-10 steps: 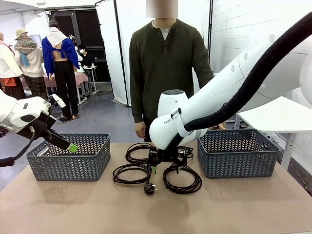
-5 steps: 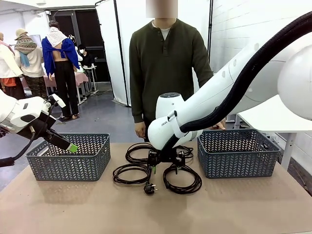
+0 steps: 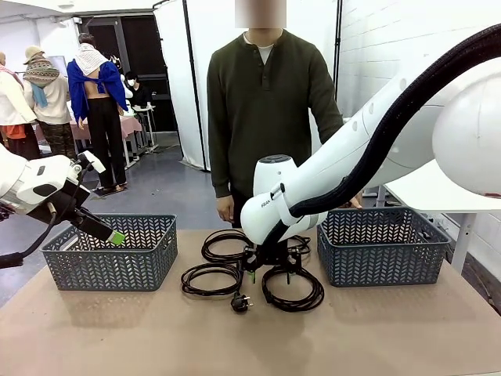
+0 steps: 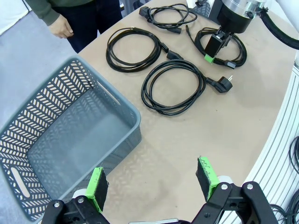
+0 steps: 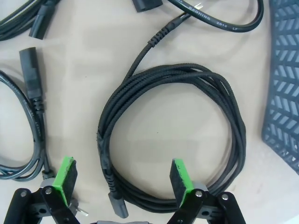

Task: Organize the cables according to human instructions.
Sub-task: Pick up a bundle of cables and place it in the basket indicated by the human.

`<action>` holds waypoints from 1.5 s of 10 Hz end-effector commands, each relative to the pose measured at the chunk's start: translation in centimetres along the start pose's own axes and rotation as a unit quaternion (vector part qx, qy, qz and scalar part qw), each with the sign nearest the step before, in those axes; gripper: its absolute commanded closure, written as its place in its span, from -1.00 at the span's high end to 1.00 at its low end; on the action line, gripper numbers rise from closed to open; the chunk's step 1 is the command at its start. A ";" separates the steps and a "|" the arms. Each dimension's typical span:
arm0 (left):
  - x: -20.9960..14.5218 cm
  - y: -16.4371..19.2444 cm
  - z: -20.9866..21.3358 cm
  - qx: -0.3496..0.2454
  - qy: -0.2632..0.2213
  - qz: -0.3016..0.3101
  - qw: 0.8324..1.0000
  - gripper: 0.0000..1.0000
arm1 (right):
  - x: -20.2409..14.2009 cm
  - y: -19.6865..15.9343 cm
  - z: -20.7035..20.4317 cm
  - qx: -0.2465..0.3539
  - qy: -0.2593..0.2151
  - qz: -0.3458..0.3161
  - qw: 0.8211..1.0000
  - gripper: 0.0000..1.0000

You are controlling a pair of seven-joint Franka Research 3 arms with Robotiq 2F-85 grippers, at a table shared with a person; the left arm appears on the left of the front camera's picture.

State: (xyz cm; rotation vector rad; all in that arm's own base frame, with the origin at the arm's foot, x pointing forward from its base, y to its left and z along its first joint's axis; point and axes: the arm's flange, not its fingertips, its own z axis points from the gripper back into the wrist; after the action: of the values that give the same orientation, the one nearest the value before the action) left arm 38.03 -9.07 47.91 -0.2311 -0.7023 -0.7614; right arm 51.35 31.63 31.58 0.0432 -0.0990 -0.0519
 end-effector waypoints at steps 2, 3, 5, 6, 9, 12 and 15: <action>-0.1 0.1 -0.1 -0.003 -0.001 0.008 1.000 1.00 | 0.9 1.3 -0.4 -0.041 -0.019 -0.015 0.999 1.00; -0.1 0.1 -0.1 -0.003 -0.001 0.008 1.000 1.00 | 1.0 1.4 -0.7 -0.045 -0.018 -0.014 0.999 1.00; -0.1 0.1 -0.1 -0.003 -0.001 0.008 1.000 1.00 | 1.0 1.5 -0.8 -0.046 -0.015 -0.011 0.999 1.00; -0.1 0.1 -0.1 -0.003 -0.001 0.008 1.000 1.00 | 0.9 1.6 -0.8 -0.046 -0.014 -0.010 0.999 1.00; -0.1 0.1 -0.1 -0.003 -0.001 0.008 1.000 1.00 | 1.1 1.8 -1.3 -0.058 -0.010 -0.011 0.998 1.00; -0.1 0.1 -0.1 -0.003 -0.001 0.008 1.000 1.00 | 1.3 2.0 -1.7 -0.065 -0.004 -0.013 0.998 0.98; -0.1 0.1 -0.1 -0.003 -0.001 0.008 1.000 1.00 | 1.5 2.3 -1.9 -0.070 0.003 -0.015 0.997 0.35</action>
State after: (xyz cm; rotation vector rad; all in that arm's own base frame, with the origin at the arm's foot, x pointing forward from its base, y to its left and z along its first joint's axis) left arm 38.03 -9.07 47.91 -0.2311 -0.7023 -0.7614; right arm 52.48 33.14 30.18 -0.0484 -0.0711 -0.0661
